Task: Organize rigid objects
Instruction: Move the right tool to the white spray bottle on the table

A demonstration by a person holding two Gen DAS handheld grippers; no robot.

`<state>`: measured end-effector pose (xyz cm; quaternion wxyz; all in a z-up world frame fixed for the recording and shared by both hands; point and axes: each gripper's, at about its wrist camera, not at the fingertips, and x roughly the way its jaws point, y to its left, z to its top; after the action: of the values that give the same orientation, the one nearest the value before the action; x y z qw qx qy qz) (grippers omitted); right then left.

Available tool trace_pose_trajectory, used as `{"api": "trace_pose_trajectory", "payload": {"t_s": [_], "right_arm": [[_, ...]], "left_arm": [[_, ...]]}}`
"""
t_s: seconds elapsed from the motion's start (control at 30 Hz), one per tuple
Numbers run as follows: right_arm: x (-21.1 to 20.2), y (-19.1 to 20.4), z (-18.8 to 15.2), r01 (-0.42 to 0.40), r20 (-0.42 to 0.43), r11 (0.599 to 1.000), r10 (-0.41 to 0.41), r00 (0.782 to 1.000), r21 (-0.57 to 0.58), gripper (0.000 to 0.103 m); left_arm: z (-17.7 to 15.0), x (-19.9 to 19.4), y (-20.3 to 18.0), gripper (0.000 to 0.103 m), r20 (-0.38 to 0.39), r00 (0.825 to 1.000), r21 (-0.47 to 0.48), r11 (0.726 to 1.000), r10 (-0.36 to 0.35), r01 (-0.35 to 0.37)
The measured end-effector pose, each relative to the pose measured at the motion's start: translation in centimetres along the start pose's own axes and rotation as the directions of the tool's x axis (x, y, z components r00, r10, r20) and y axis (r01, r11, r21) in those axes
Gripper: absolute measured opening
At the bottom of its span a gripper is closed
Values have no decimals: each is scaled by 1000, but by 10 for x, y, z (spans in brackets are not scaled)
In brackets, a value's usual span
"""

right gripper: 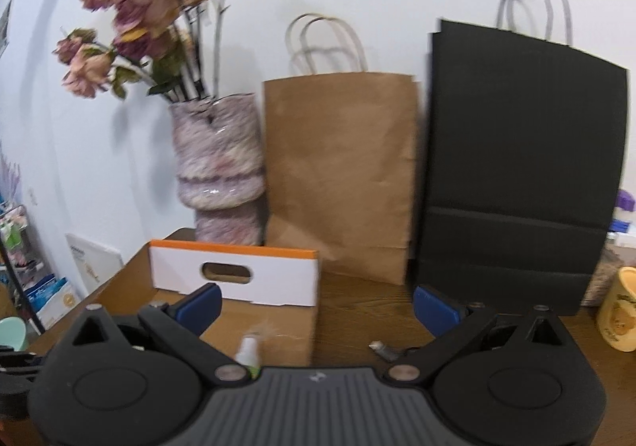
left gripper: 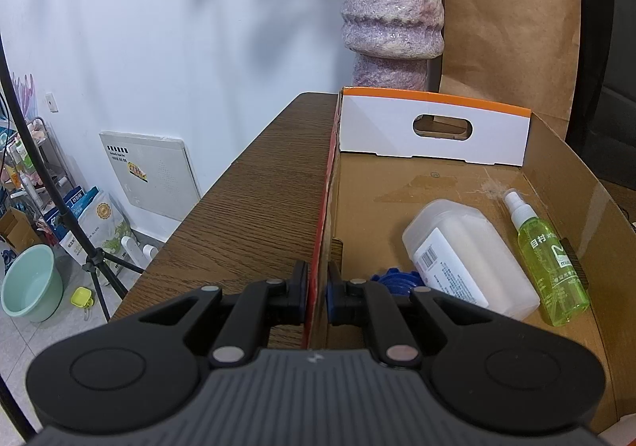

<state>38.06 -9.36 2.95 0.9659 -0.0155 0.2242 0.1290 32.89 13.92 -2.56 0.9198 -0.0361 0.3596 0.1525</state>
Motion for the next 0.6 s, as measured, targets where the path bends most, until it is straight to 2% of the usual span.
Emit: {"api": "trace_pose_trajectory", "payload": {"t_s": [0.27, 0.4, 0.6], "right_arm": [[-22, -63, -14, 141, -10, 990, -140, 990, 12, 103], [-25, -93, -31, 211, -60, 977, -210, 976, 5, 103], [-30, -118, -63, 247, -140, 969, -249, 958, -32, 103]], "left_arm": [[0, 0, 0, 10, 1, 1000, 0, 1000, 1, -1], [0, 0, 0, 10, 0, 1000, 0, 1000, 0, 0], [-1, 0, 0, 10, 1, 1000, 1, 1000, 1, -1]]}}
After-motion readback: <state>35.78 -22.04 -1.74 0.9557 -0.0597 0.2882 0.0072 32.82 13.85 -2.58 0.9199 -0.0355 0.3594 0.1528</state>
